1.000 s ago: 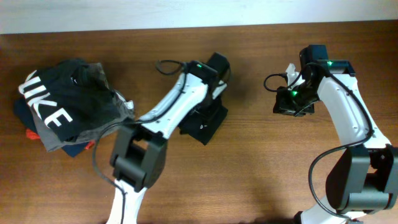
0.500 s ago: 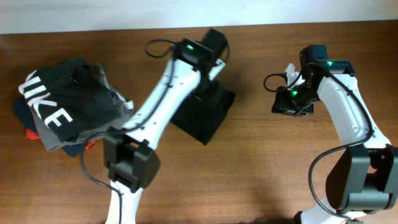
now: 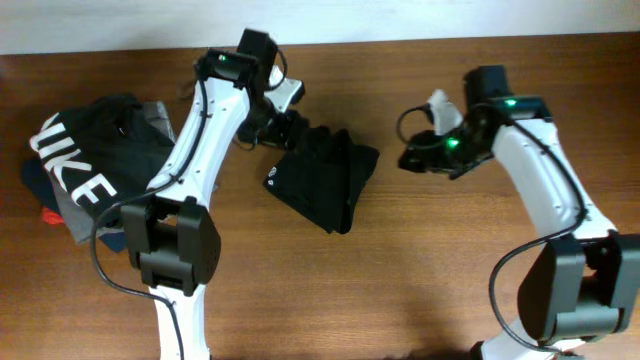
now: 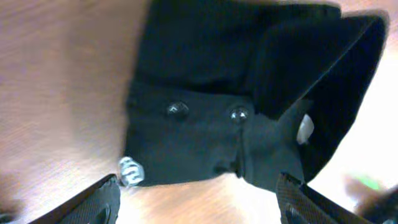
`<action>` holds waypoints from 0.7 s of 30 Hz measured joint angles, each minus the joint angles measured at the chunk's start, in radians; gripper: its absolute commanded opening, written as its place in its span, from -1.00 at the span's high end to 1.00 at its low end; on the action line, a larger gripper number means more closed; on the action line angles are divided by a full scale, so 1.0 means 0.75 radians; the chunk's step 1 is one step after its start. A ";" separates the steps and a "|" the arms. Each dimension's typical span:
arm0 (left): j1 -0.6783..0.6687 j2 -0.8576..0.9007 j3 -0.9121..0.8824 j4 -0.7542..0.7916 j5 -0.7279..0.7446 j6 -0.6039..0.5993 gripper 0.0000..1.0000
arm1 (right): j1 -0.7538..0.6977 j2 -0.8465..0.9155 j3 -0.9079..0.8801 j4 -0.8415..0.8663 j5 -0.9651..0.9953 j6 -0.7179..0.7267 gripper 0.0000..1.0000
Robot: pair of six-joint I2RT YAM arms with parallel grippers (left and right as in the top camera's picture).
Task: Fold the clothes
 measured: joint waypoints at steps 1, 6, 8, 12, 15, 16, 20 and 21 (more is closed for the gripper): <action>0.001 -0.001 -0.051 0.044 0.033 0.008 -0.57 | 0.028 0.000 0.000 0.020 0.001 0.005 -0.24; -0.006 -0.001 -0.303 0.202 0.134 0.035 -0.44 | 0.207 0.016 0.001 0.117 0.052 0.066 -0.24; -0.006 -0.001 -0.386 0.242 0.151 0.039 -0.43 | 0.263 0.034 0.001 0.158 0.098 0.085 -0.24; -0.006 -0.001 -0.483 0.274 0.164 0.040 -0.41 | 0.357 0.081 0.001 0.240 0.249 0.151 -0.24; -0.006 -0.001 -0.500 0.294 0.169 0.044 -0.42 | 0.403 0.135 0.001 0.304 0.305 0.178 -0.21; -0.006 -0.001 -0.500 0.299 0.169 0.044 -0.42 | 0.413 0.150 0.001 0.309 0.314 0.184 -0.06; -0.006 -0.001 -0.500 0.307 0.175 0.044 -0.42 | 0.441 0.210 0.001 0.285 0.443 0.207 0.72; -0.006 -0.001 -0.500 0.308 0.176 0.044 -0.42 | 0.443 0.219 0.000 0.263 0.496 0.222 0.77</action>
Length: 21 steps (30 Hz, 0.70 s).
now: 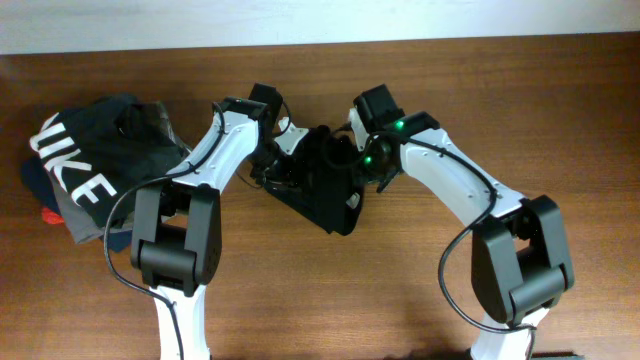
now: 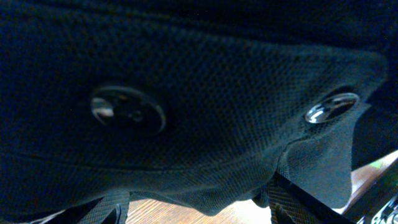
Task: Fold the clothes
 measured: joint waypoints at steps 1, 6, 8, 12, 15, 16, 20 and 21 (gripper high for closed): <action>0.000 0.000 0.000 0.001 0.002 0.001 -0.42 | 0.000 0.006 0.000 -0.024 0.056 0.017 0.78; 0.000 0.000 0.000 0.004 0.003 0.001 -0.42 | -0.039 0.011 0.000 -0.101 0.297 0.040 0.50; 0.000 0.000 0.000 0.006 0.004 0.001 -0.42 | -0.066 0.011 0.000 -0.119 0.340 0.045 0.37; 0.000 0.000 0.000 0.006 0.008 0.001 -0.42 | -0.094 0.011 0.000 -0.135 0.385 0.046 0.33; 0.000 0.000 0.000 0.005 0.008 0.001 -0.42 | -0.102 0.011 0.001 -0.150 0.395 0.051 0.47; 0.000 0.001 0.000 -0.001 0.007 0.001 -0.42 | -0.106 0.011 0.000 -0.158 0.395 0.055 0.47; 0.005 0.000 0.000 -0.017 0.008 0.001 -0.43 | -0.149 0.008 0.000 -0.183 0.325 0.016 0.39; 0.010 0.000 0.000 -0.022 0.007 0.001 -0.43 | -0.161 0.004 0.000 -0.191 0.279 -0.013 0.38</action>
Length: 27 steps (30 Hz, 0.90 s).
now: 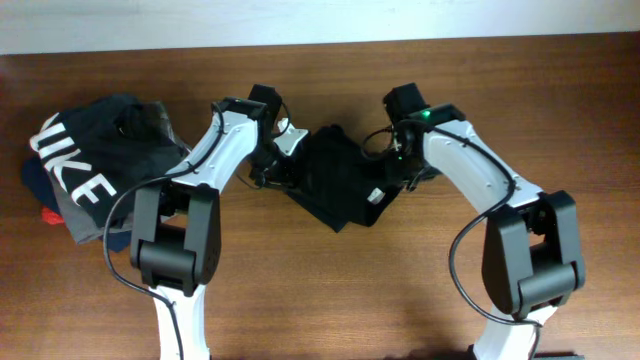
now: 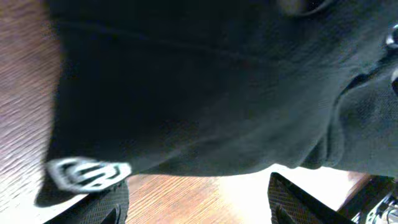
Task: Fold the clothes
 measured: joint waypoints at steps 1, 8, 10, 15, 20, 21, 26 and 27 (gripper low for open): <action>0.010 0.000 0.000 -0.006 0.000 0.000 -0.43 | -0.015 -0.013 0.000 -0.010 -0.055 -0.033 0.34; 0.089 0.000 0.000 -0.020 -0.001 0.000 -0.42 | -0.049 -0.182 0.000 -0.030 -0.193 -0.093 0.45; 0.107 0.000 0.000 -0.023 -0.001 0.000 -0.42 | -0.051 -0.228 0.000 -0.029 -0.210 -0.094 0.85; 0.124 0.000 0.000 -0.025 0.001 0.001 -0.31 | -0.052 -0.296 0.001 0.078 -0.352 -0.078 0.92; 0.142 0.000 0.003 -0.031 0.056 0.005 -0.25 | -0.027 -0.252 0.003 0.361 -0.536 -0.013 0.92; 0.151 0.001 0.009 -0.037 0.070 0.005 -0.25 | -0.017 -0.227 0.004 0.393 -0.547 -0.007 0.92; 0.200 0.000 0.060 -0.063 0.097 0.005 -0.24 | 0.024 -0.022 0.008 0.383 -0.598 0.018 0.92; 0.214 0.000 0.071 -0.065 0.102 0.005 -0.23 | 0.031 0.034 0.008 0.343 -0.622 0.019 0.92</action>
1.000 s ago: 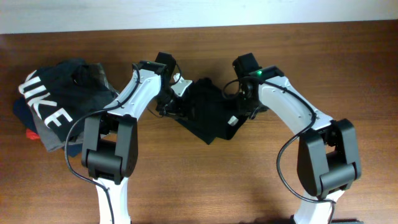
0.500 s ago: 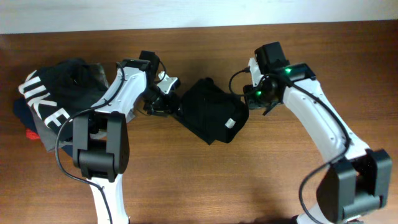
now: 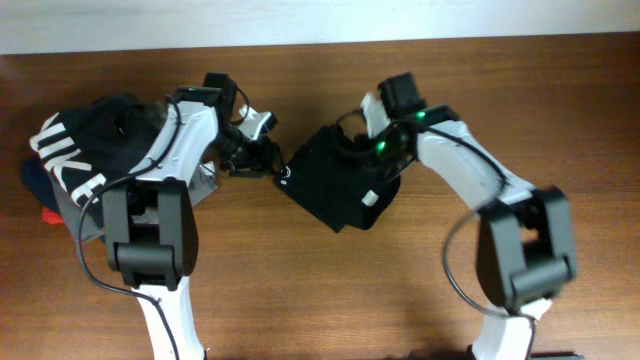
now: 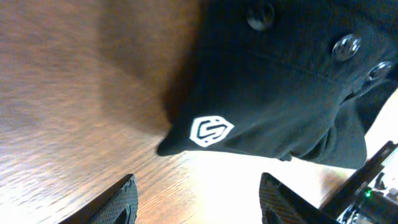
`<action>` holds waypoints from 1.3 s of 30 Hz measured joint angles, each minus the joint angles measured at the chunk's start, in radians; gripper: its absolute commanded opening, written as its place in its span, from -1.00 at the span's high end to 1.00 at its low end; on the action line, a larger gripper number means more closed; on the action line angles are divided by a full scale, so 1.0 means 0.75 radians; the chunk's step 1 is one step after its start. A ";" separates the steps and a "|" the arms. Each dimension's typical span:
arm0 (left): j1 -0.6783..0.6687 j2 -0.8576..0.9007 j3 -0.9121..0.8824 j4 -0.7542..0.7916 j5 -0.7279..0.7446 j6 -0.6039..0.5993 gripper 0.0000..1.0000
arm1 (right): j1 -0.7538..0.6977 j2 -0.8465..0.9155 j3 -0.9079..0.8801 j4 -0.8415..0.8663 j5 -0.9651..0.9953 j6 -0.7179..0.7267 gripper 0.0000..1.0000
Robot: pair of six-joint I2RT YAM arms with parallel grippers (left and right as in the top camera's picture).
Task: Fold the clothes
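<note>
A black garment [image 3: 335, 185] lies folded into a compact block at the table's middle. In the left wrist view its near corner carries a white logo [image 4: 211, 130], with metal snaps [image 4: 346, 45] further up. My left gripper [image 3: 262, 158] hovers just left of that corner, open [image 4: 198, 182], with only bare wood between its fingers [image 4: 123, 200]. My right gripper [image 3: 375, 150] rests over the garment's upper right part. Whether it grips the cloth does not show.
A heap of other clothes [image 3: 85, 170], with a black piece lettered in white on top, lies at the table's left end beside the left arm. The wooden table [image 3: 330, 290] stretches in front of the garment and to the right.
My left gripper has drawn back to the left, off the garment's edge, and the logo corner now lies flat ahead of it. The right gripper shifted from the garment's right edge to its upper part.
At first my left gripper was at the garment's upper left and the right one stood apart to the right. Then both were at the garment. Later the right one was at its right edge, with cloth spread that way. Now the left is off it.
</note>
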 measured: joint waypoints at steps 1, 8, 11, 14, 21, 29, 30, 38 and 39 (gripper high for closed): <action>0.012 0.000 0.009 -0.004 0.003 0.000 -0.25 | 0.006 0.052 -0.002 -0.044 -0.033 -0.004 0.92; 0.066 0.000 0.014 -0.033 0.009 0.000 -0.25 | 0.066 0.150 -0.003 -0.223 -0.121 -0.042 0.92; 0.071 0.000 0.014 -0.047 0.009 0.000 -0.27 | 0.070 0.148 -0.002 -0.227 -0.094 -0.046 0.92; 0.071 0.000 0.015 -0.056 0.014 0.005 -0.35 | 0.062 0.130 -0.003 -0.243 -0.077 -0.062 0.91; 0.071 0.000 0.016 0.056 0.239 0.100 -0.68 | 0.001 -0.123 -0.004 -0.293 -0.006 -0.093 0.24; 0.015 0.000 0.024 0.354 0.372 0.197 -0.98 | -0.024 -0.480 -0.003 -0.364 0.024 -0.107 0.00; 0.000 0.002 0.024 0.378 0.360 0.209 -0.98 | -0.024 -0.496 -0.003 -0.374 0.025 -0.107 0.00; -0.074 0.067 0.026 0.445 0.361 0.306 -0.98 | -0.024 -0.520 -0.003 -0.472 0.030 -0.107 0.02; -0.083 0.094 0.026 0.439 0.363 0.321 -0.98 | -0.024 -0.520 -0.003 -0.481 0.030 -0.106 0.02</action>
